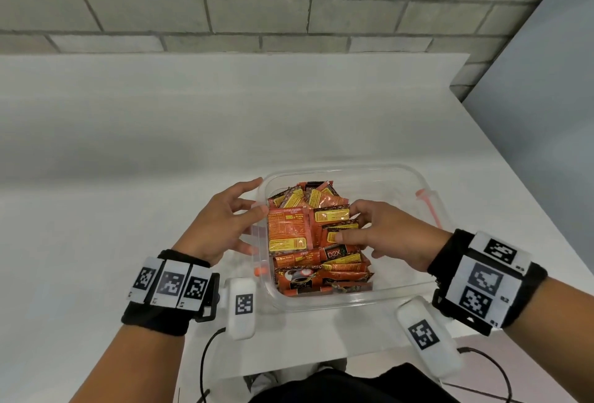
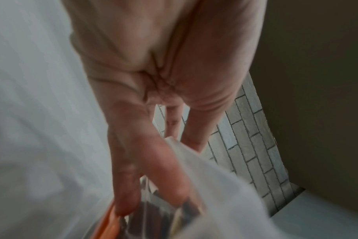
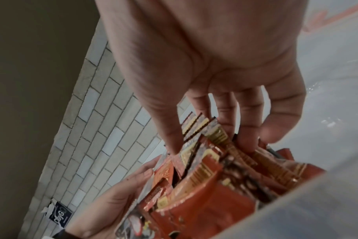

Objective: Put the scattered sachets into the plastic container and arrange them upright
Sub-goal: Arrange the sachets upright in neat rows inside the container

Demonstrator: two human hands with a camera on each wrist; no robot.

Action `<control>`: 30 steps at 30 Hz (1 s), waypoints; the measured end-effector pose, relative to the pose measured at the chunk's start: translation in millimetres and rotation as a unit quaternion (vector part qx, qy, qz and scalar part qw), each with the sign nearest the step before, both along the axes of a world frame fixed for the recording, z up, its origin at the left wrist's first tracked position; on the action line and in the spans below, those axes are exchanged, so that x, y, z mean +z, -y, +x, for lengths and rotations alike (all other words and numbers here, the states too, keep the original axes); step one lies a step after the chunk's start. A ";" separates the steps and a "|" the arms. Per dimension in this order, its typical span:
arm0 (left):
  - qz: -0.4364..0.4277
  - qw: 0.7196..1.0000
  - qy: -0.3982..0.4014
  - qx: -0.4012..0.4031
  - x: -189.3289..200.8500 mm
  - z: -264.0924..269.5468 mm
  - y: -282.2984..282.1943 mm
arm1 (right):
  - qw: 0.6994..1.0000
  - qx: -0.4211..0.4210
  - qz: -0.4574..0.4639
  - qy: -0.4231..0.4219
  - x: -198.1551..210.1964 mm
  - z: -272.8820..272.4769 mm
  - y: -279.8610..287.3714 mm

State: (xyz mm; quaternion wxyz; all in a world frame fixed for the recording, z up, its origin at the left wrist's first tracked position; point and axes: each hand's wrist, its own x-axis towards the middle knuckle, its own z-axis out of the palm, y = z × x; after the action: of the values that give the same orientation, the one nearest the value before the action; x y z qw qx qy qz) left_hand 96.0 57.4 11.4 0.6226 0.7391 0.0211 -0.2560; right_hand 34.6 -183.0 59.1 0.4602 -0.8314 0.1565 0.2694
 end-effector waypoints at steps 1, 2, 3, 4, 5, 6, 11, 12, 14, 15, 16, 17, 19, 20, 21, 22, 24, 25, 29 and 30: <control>0.001 1.000 0.000 0.000 0.0 -0.1 0.0 | 1.000 0.003 -0.004 0.001 0.0 -0.2 1.8; 0.002 1.000 0.000 0.001 0.0 -0.2 0.0 | 1.000 0.008 -0.010 0.005 -0.2 -0.5 3.5; 0.003 1.000 0.001 0.001 0.2 -0.1 0.2 | 1.000 0.018 -0.018 0.011 -0.5 -1.1 5.3; 0.004 1.000 0.001 0.001 -0.1 -0.2 0.2 | 0.999 0.031 -0.023 0.017 -1.4 -2.1 6.3; 0.003 1.000 -0.001 0.001 -0.2 -0.1 0.2 | 0.998 0.045 -0.027 0.023 -2.0 -3.2 6.9; 0.002 1.000 -0.002 0.001 -0.5 -0.2 0.3 | 0.998 0.056 -0.033 0.027 -2.8 -4.4 7.1; 0.001 1.000 -0.004 0.004 -1.2 0.2 0.5 | 0.995 0.078 -0.038 0.042 -6.7 -7.3 7.6; 0.000 1.000 -0.004 0.004 -1.2 0.2 0.5 | 0.996 0.079 -0.028 0.038 -7.1 -7.4 7.5; 0.000 1.000 -0.004 0.004 -1.5 0.1 0.4 | 0.995 0.089 -0.021 0.024 -7.7 -7.2 7.4; 0.001 1.000 -0.004 0.005 -1.7 0.1 0.3 | 0.995 0.098 -0.019 0.017 -7.8 -6.4 7.0; 0.002 1.000 -0.004 0.006 -1.7 0.2 0.3 | 0.994 0.106 -0.016 0.013 -8.2 -5.9 6.6; 0.003 1.000 -0.003 0.007 -1.7 0.1 0.2 | 0.993 0.114 -0.014 0.010 -8.7 -5.2 6.0; 0.004 1.000 -0.003 0.007 -1.1 0.0 0.2 | 0.991 0.132 -0.018 0.012 -9.9 -3.9 5.7; 0.003 1.000 -0.004 0.007 -0.9 0.0 0.1 | 0.990 0.141 -0.021 0.015 -10.5 -3.1 5.6; 0.003 1.000 -0.004 0.007 -0.9 0.0 0.0 | 0.989 0.148 -0.020 0.019 -10.7 -2.6 5.7; 0.002 1.000 -0.005 0.007 -0.8 -0.3 0.0 | 0.988 0.150 -0.016 0.023 -10.8 -2.1 5.9; -0.001 1.000 -0.006 0.007 -0.9 -0.5 0.1 | 0.988 0.149 -0.011 0.032 -10.2 -1.2 7.5; -0.003 1.000 -0.007 0.008 -0.8 -0.8 0.2 | 0.988 0.151 -0.014 0.039 -9.1 -0.7 8.7; -0.004 1.000 -0.007 0.008 -0.7 -1.1 -0.1 | 0.989 0.134 -0.012 0.067 -4.8 3.9 18.1; -0.004 1.000 -0.007 0.007 -0.6 -1.2 -0.2 | 0.989 0.127 -0.016 0.074 -3.2 5.5 21.4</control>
State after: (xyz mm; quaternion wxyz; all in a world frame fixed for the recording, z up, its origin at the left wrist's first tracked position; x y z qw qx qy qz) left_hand 94.8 57.6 10.9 0.6271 0.7349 0.0299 -0.2565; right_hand 40.1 -204.5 55.9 0.4193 -0.8693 0.0190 0.2610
